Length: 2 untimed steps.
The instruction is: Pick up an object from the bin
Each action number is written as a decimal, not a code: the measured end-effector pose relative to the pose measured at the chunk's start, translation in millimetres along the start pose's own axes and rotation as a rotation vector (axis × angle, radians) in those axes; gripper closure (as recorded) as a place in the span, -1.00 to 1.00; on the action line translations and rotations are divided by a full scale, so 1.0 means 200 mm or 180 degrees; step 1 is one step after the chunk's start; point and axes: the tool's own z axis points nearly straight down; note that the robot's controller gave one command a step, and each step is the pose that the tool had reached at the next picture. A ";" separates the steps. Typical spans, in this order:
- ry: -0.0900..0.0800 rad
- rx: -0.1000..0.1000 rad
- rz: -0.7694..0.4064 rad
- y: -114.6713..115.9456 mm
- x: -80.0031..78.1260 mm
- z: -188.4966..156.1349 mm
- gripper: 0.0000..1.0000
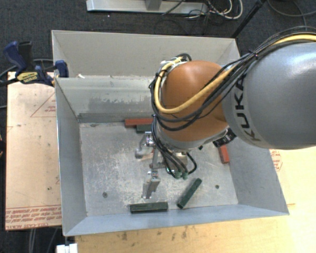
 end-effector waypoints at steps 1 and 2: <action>-0.0022 -0.0003 0.0009 0.00 -0.01 -0.02 -1.00; -0.0044 -0.0009 -0.0169 -0.10 0.00 0.22 -1.00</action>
Offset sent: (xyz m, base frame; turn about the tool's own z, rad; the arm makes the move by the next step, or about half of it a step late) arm -0.0077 -0.0522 -0.1149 -0.1283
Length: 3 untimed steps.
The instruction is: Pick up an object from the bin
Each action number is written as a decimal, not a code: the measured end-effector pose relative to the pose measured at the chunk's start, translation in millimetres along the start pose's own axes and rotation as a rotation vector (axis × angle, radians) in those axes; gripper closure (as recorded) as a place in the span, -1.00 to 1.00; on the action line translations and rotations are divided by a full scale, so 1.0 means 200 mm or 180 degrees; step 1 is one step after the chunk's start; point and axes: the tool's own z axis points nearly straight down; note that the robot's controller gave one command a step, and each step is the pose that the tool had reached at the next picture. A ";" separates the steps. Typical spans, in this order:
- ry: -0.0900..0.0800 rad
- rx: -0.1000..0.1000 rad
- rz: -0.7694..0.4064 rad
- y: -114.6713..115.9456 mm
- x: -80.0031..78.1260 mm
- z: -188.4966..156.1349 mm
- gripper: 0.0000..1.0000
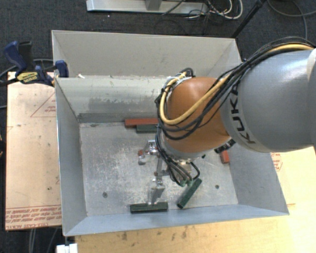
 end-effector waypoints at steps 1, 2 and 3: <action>0.0016 0.0002 -0.0643 -0.10 0.04 0.27 -1.00; 0.0030 0.0005 -0.0758 -0.12 0.04 0.32 -1.00; 0.0030 0.0000 -0.0731 -0.09 -0.15 0.24 -1.00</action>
Offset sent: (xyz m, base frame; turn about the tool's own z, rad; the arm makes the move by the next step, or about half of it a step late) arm -0.0012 -0.0202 -0.1083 -0.0460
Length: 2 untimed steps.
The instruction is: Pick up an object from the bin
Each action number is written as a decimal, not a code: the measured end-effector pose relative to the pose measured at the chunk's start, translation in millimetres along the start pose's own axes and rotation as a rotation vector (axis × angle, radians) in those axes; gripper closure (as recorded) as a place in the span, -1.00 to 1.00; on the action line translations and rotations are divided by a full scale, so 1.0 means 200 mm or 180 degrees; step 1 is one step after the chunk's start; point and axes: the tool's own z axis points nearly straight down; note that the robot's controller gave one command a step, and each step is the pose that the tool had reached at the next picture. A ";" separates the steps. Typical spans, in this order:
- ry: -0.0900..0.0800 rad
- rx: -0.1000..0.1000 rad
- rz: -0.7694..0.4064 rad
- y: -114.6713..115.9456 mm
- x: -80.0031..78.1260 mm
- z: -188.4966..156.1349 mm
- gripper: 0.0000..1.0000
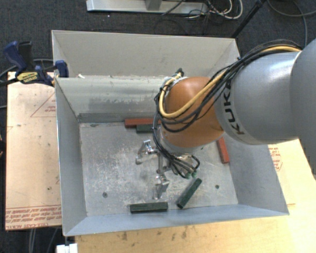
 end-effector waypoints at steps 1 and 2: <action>-0.0036 0.0005 -0.0331 -0.11 0.20 0.24 1.00; -0.0125 0.0007 -0.0325 -0.11 0.18 0.25 -1.00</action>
Offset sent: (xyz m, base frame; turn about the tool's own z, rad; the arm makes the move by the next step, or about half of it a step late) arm 0.0000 0.0000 0.0000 0.0000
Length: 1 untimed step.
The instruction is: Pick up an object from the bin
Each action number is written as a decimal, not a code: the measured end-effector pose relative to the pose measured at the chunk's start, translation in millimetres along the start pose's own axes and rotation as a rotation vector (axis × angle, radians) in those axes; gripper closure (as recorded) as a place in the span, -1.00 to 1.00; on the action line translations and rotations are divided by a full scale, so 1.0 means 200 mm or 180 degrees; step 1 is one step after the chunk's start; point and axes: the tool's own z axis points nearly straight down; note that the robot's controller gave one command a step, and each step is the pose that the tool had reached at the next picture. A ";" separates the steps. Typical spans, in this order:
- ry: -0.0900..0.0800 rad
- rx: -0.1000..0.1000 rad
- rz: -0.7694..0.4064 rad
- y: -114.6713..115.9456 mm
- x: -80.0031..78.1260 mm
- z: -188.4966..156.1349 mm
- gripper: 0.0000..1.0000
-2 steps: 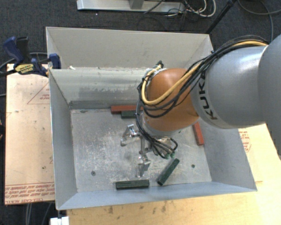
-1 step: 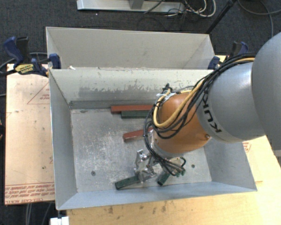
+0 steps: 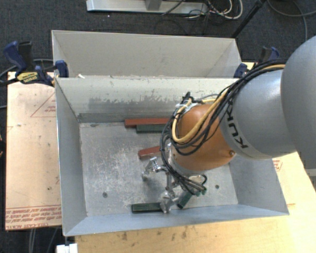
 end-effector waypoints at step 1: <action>0.0001 0.0000 -0.0001 0.00 0.00 0.00 -1.00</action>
Offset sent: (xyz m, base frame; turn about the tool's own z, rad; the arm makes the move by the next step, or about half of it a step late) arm -0.0121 0.0226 0.0068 -0.1494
